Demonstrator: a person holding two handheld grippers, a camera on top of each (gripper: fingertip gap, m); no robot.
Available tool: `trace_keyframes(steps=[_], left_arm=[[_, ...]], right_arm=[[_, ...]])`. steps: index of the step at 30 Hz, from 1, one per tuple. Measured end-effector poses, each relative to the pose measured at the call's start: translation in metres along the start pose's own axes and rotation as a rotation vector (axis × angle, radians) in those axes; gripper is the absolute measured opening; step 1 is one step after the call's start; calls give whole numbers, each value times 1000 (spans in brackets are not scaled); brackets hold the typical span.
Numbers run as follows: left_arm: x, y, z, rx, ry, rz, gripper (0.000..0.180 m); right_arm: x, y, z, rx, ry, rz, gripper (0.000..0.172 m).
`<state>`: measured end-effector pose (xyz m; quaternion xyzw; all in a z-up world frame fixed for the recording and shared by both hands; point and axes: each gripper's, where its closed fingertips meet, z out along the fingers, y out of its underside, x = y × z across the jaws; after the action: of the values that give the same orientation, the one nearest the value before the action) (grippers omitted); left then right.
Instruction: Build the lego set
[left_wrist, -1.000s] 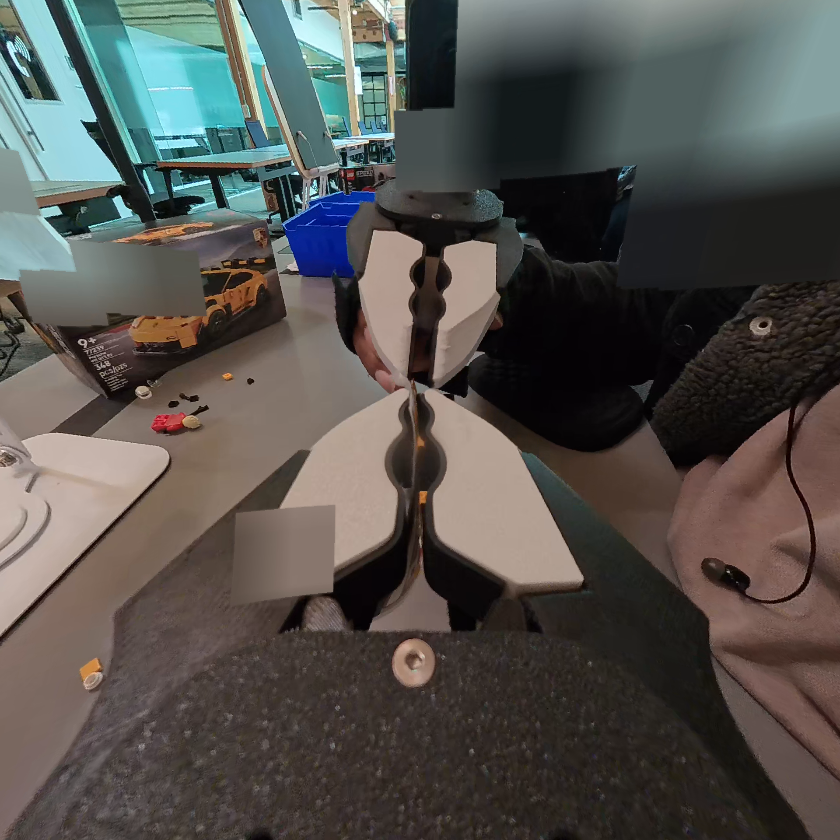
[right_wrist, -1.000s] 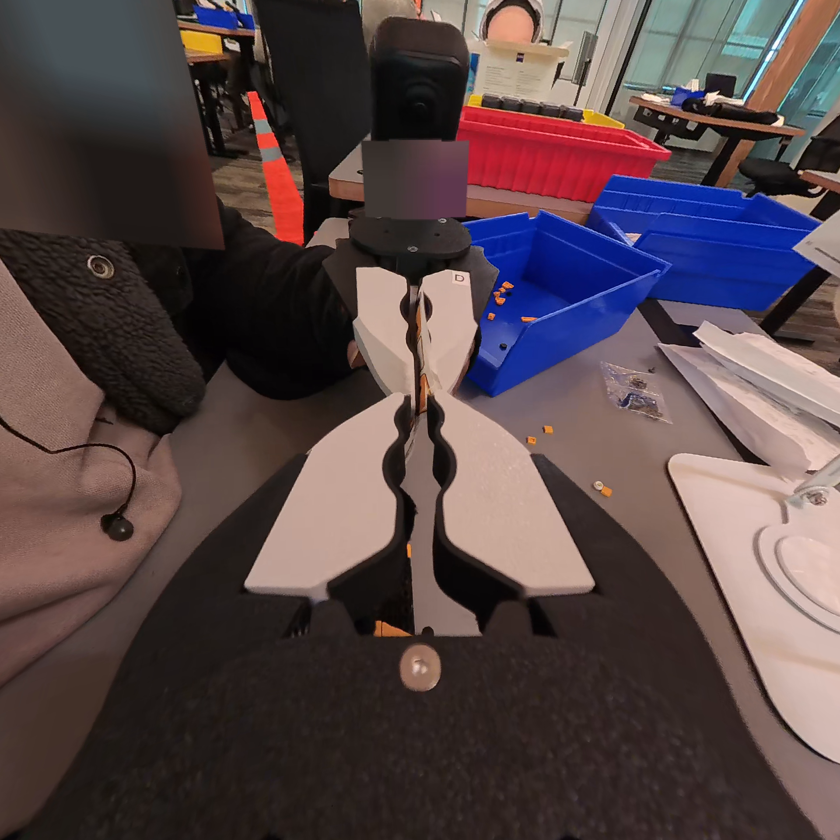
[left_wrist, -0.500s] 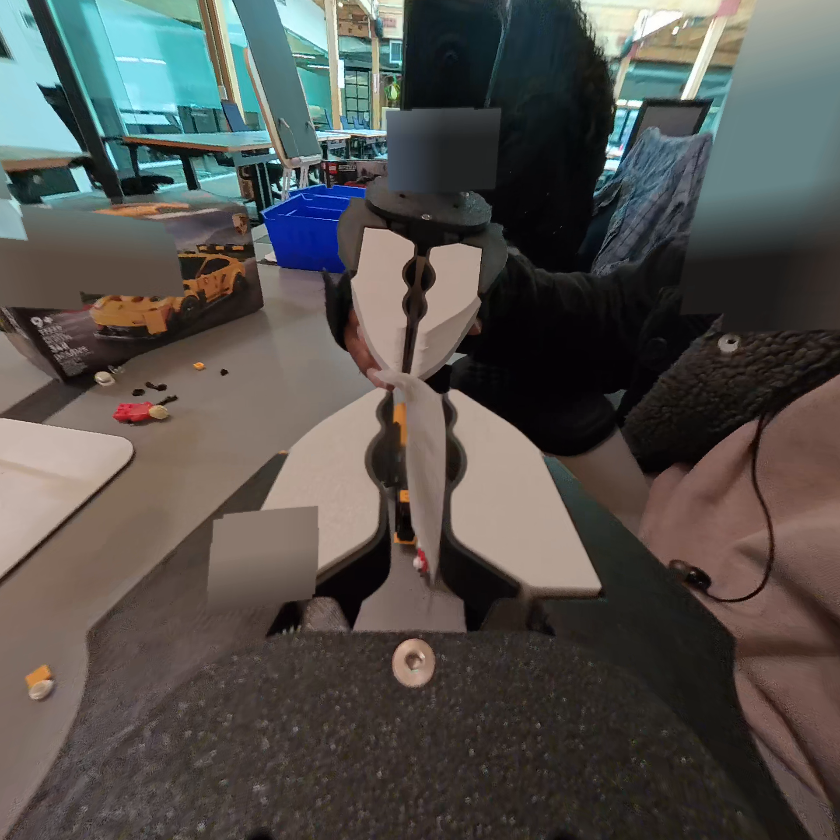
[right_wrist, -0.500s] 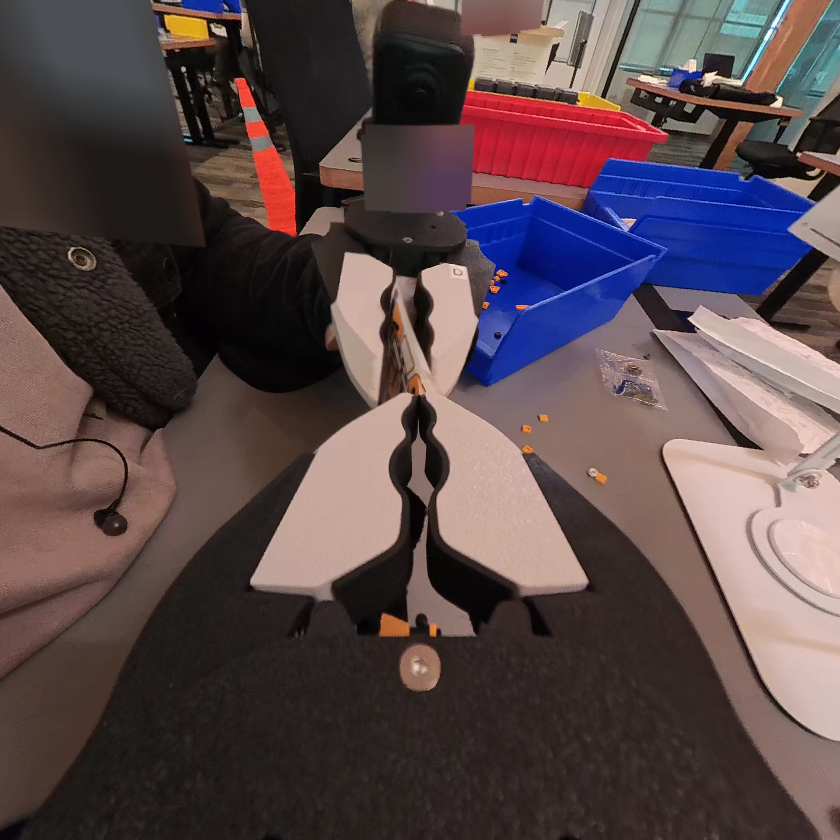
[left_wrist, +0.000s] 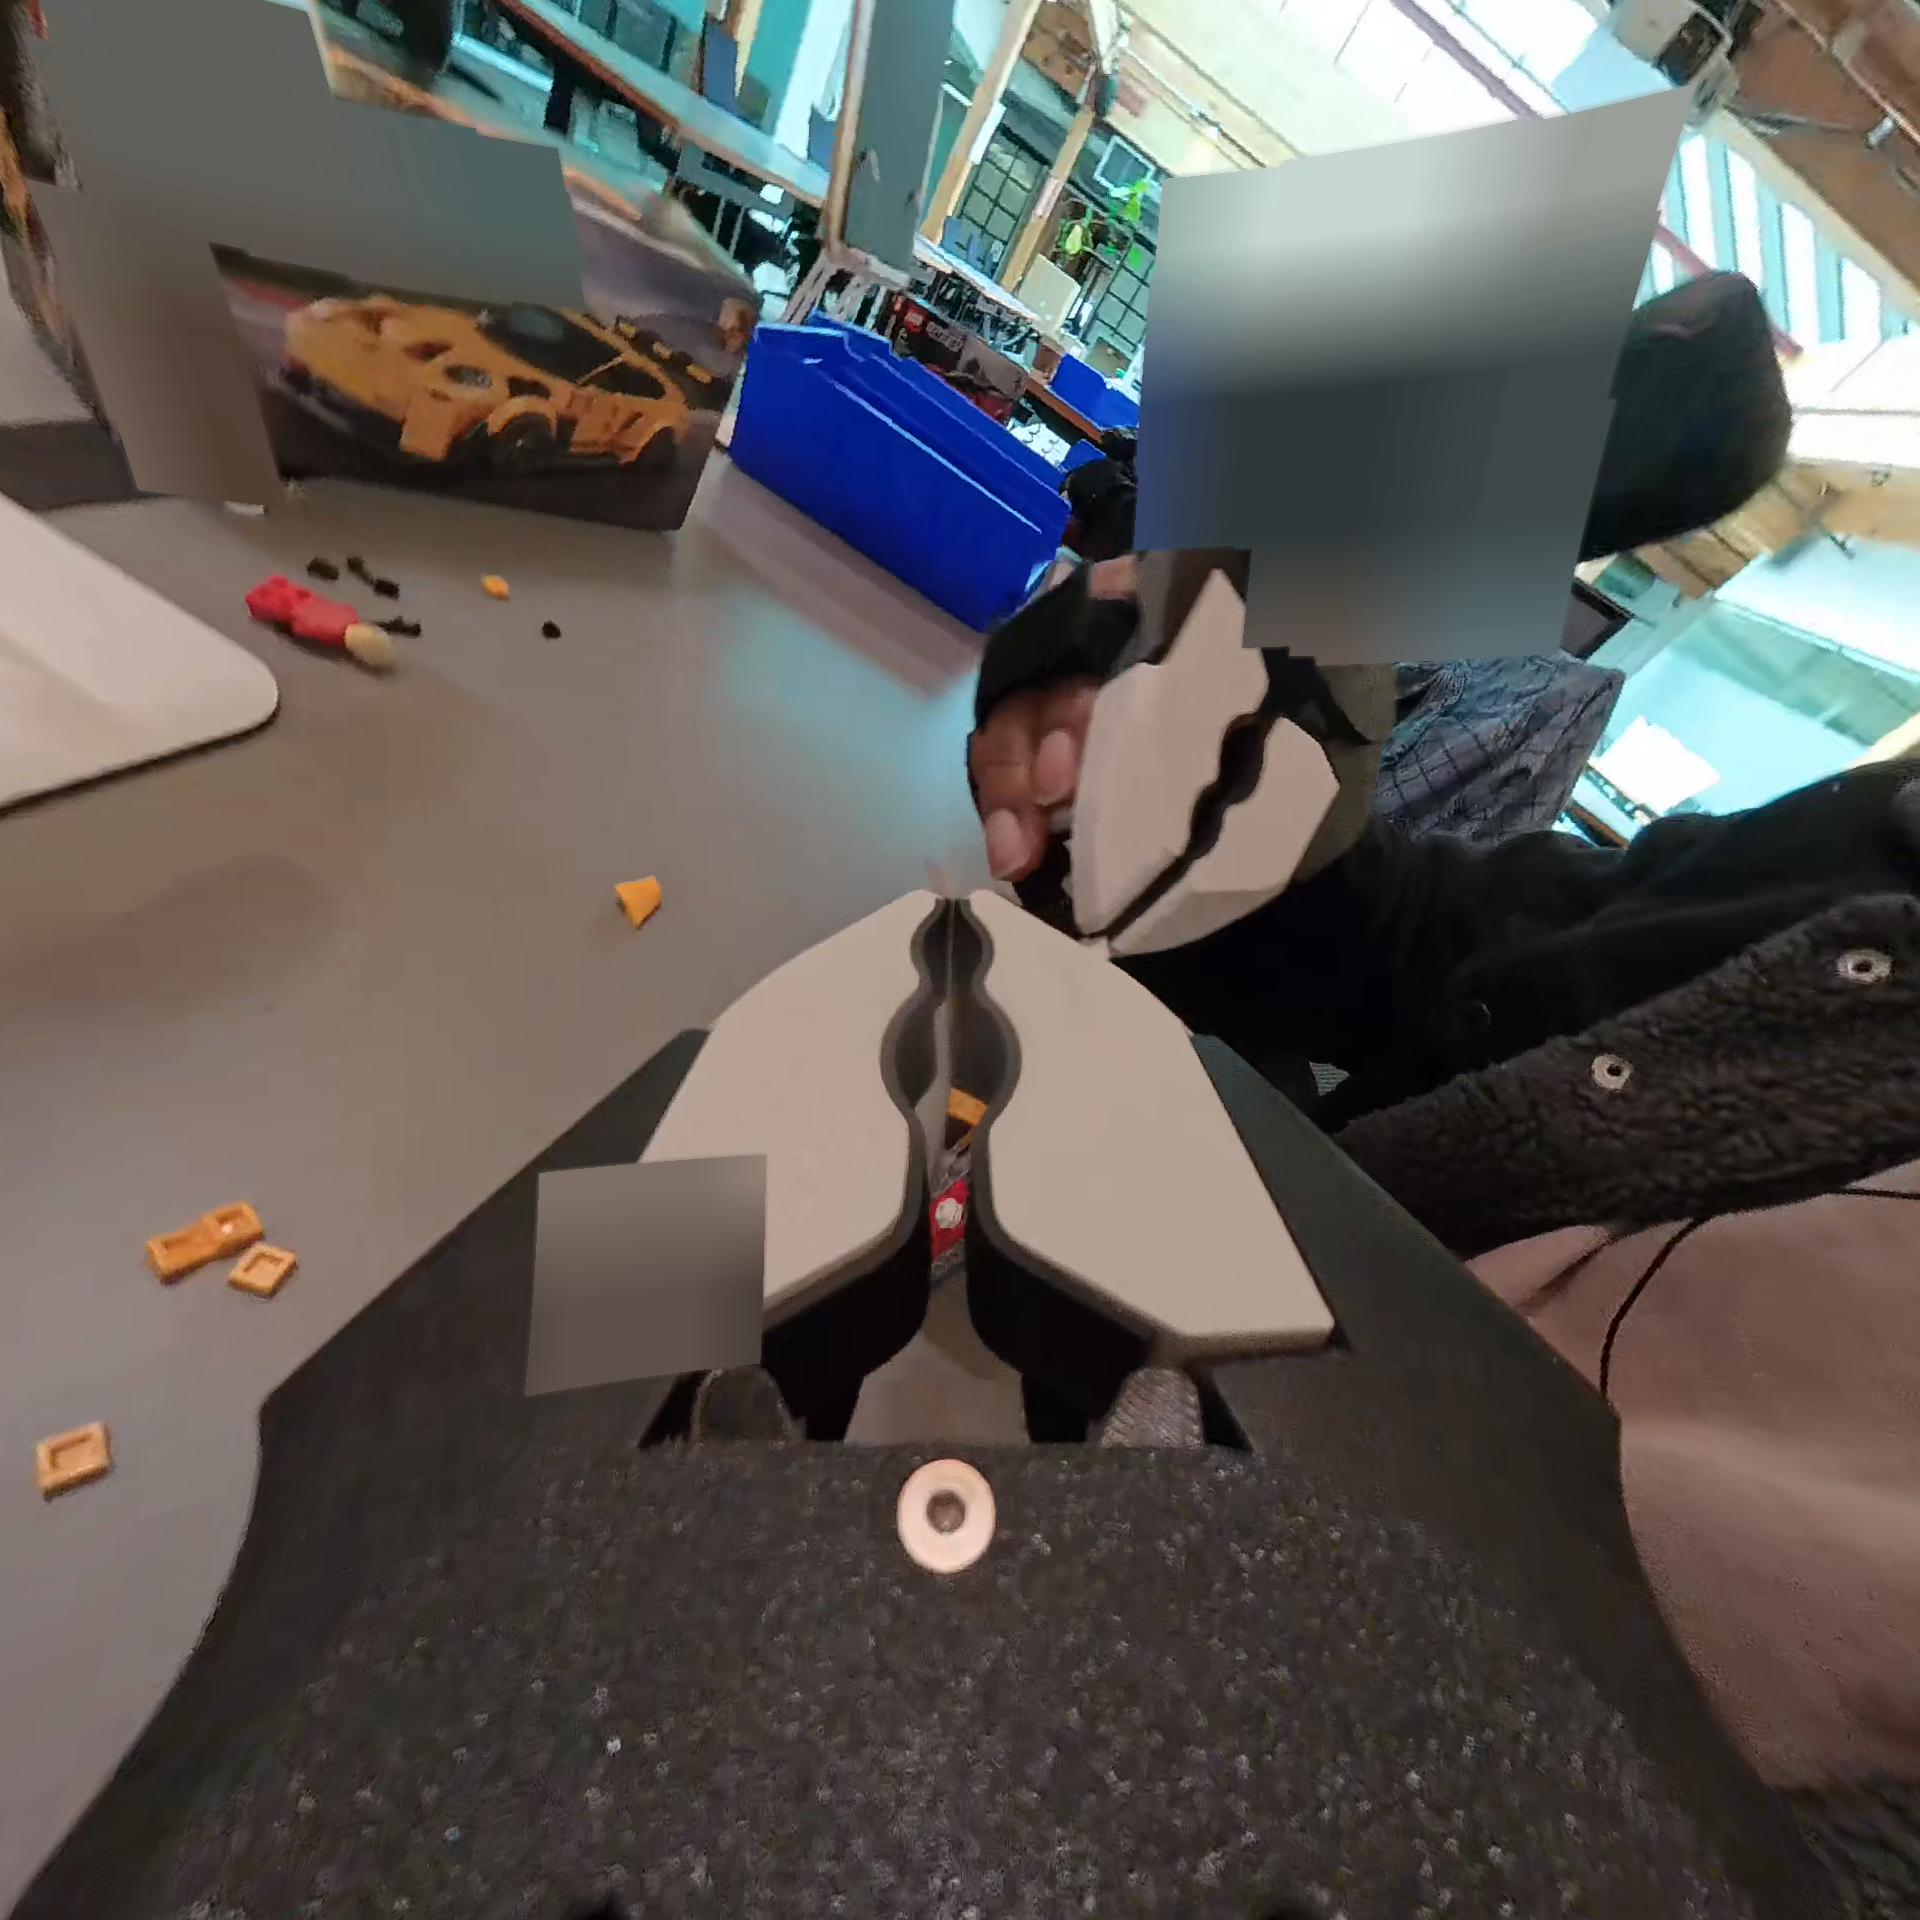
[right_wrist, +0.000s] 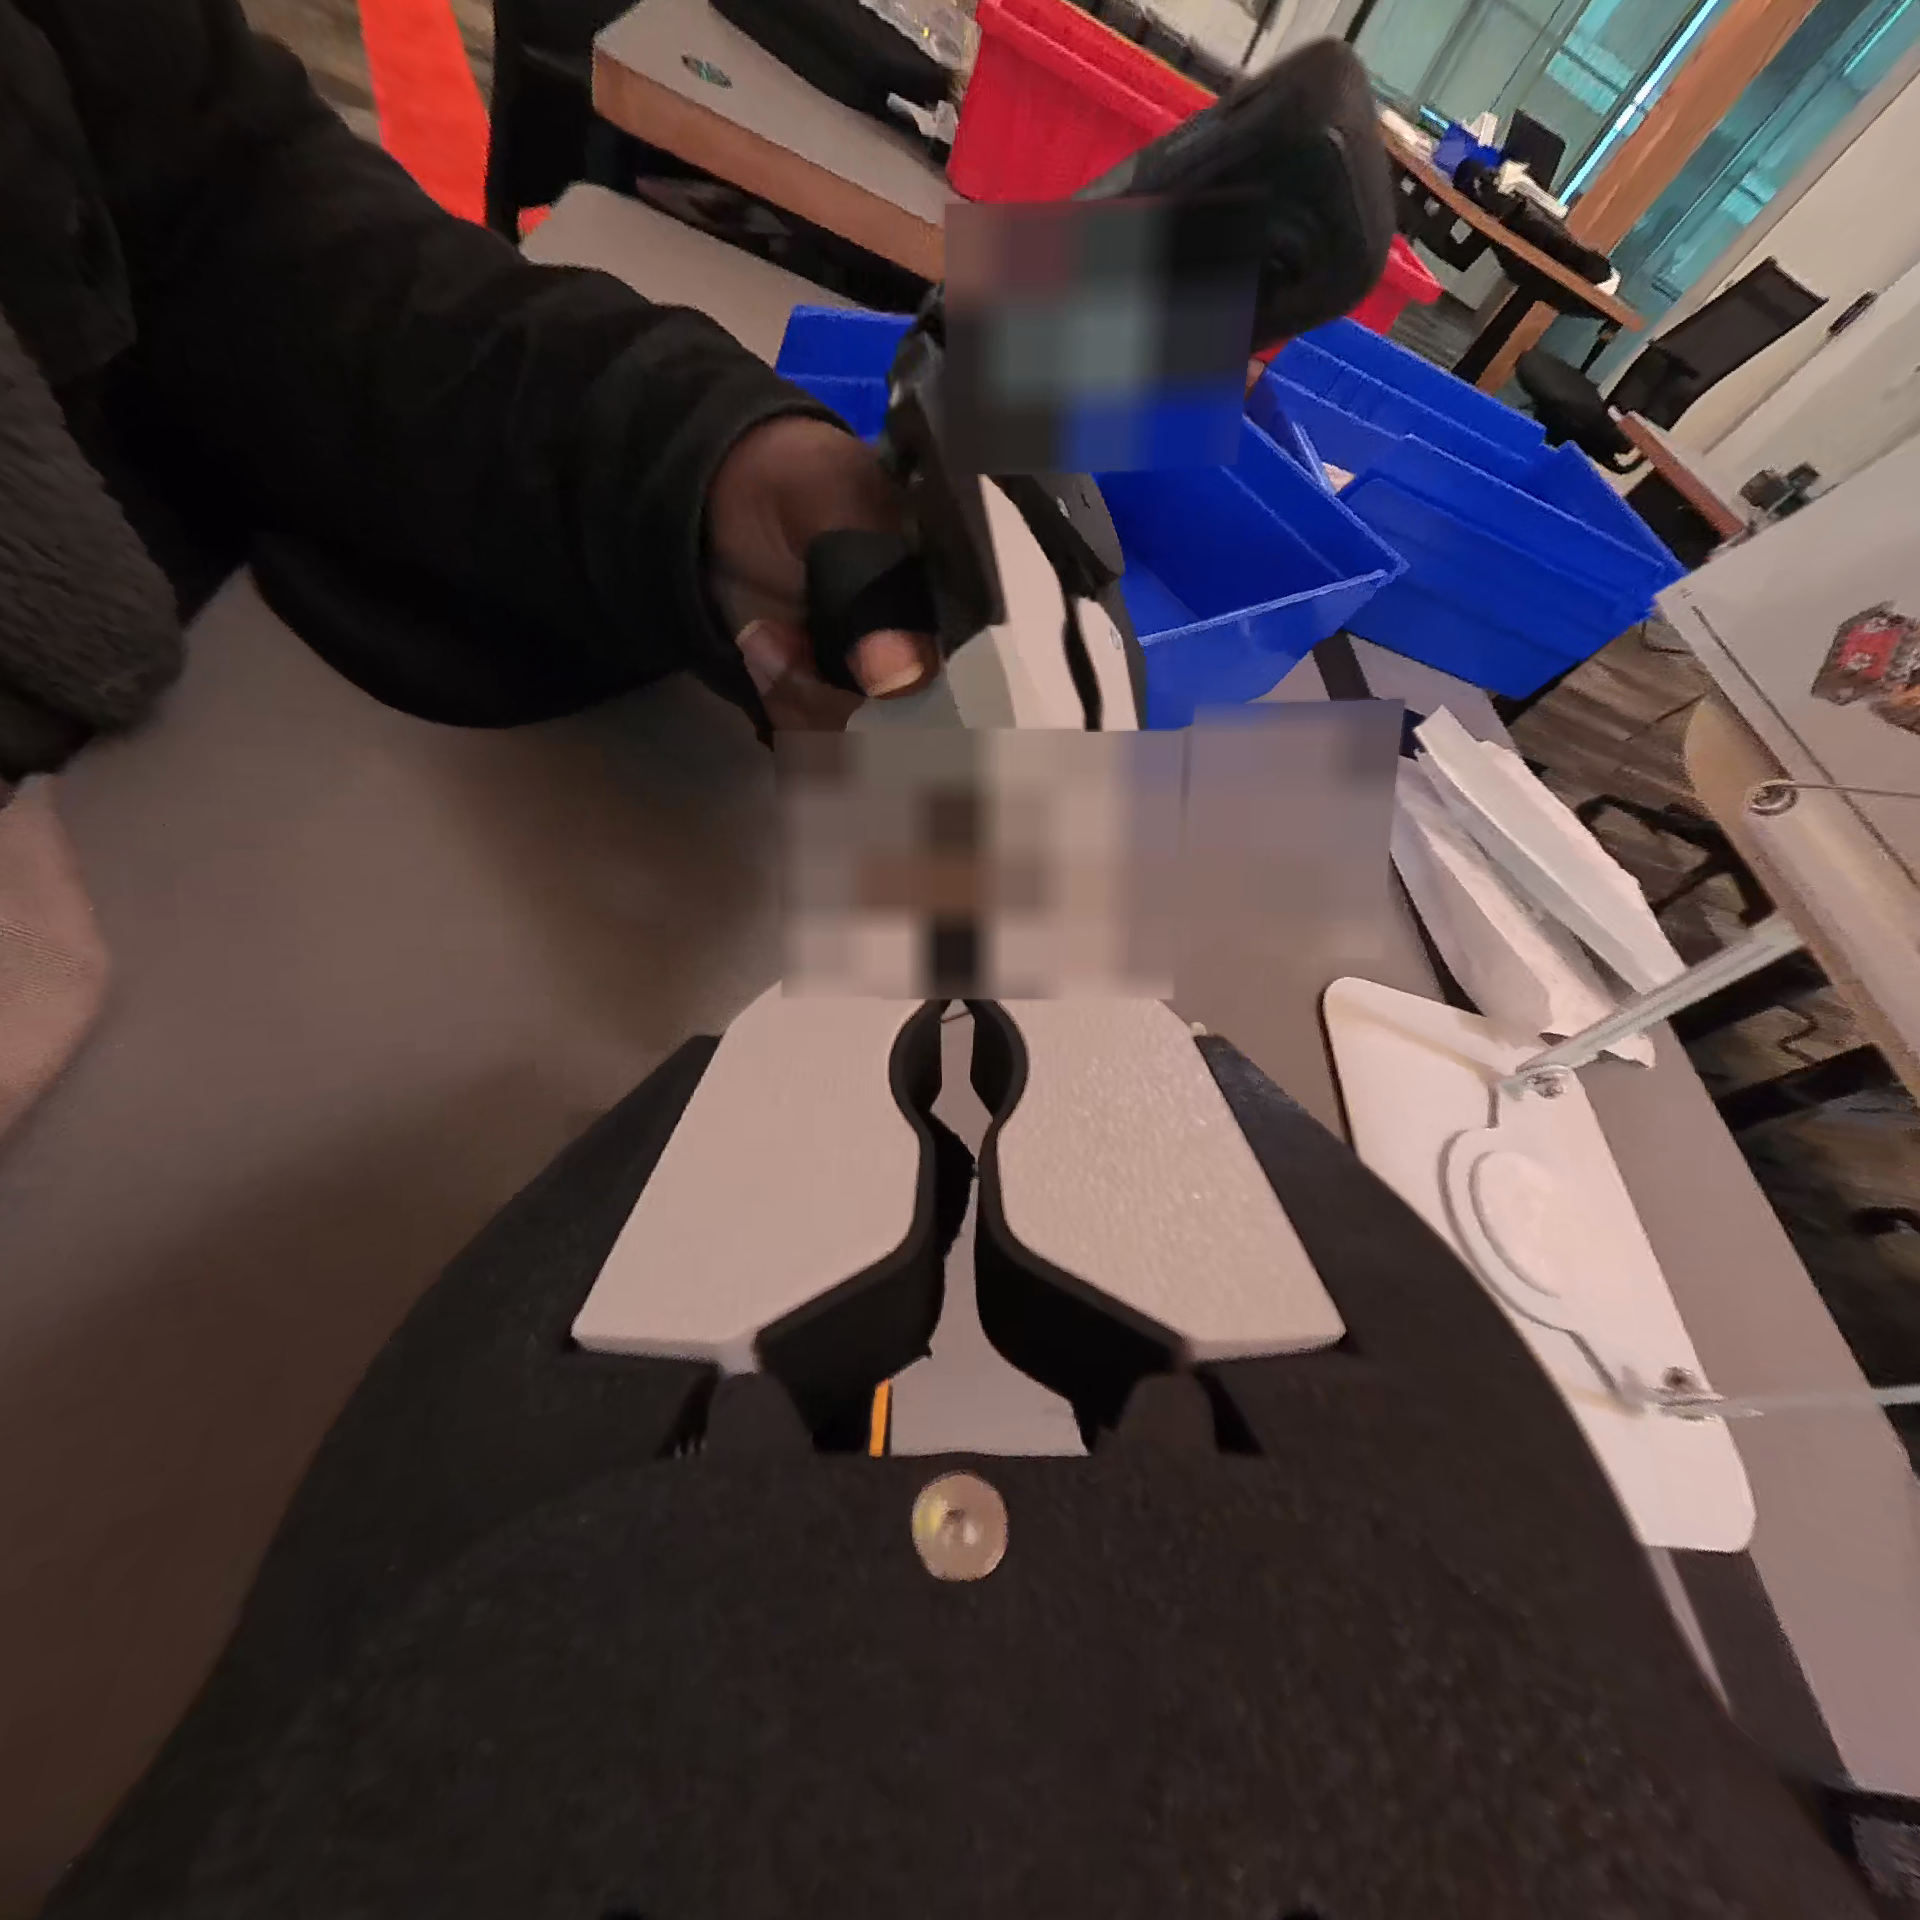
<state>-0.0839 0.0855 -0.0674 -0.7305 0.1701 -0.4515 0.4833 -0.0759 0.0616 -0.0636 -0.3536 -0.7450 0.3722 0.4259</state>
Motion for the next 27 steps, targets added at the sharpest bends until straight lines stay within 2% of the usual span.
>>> trace_keyframes(steps=[3,7,13,19,23,27], left_arm=[[-14,7,1,-26,-48,-53,0],[-36,22,2,-78,-136,-91,5],[-59,28,0,-128,-308,70,32],[-69,19,-6,-117,-431,237,41],[-60,0,-11,-35,-460,375,41],[-38,-7,-7,32,-344,403,30]], right_arm=[[1,-1,-1,4,2,8,0],[15,-6,-13,68,4,125,0],[28,-3,-21,76,32,190,0],[30,0,-21,67,34,215,0],[34,-1,-26,79,36,235,0],[36,-2,-32,95,13,285,0]])
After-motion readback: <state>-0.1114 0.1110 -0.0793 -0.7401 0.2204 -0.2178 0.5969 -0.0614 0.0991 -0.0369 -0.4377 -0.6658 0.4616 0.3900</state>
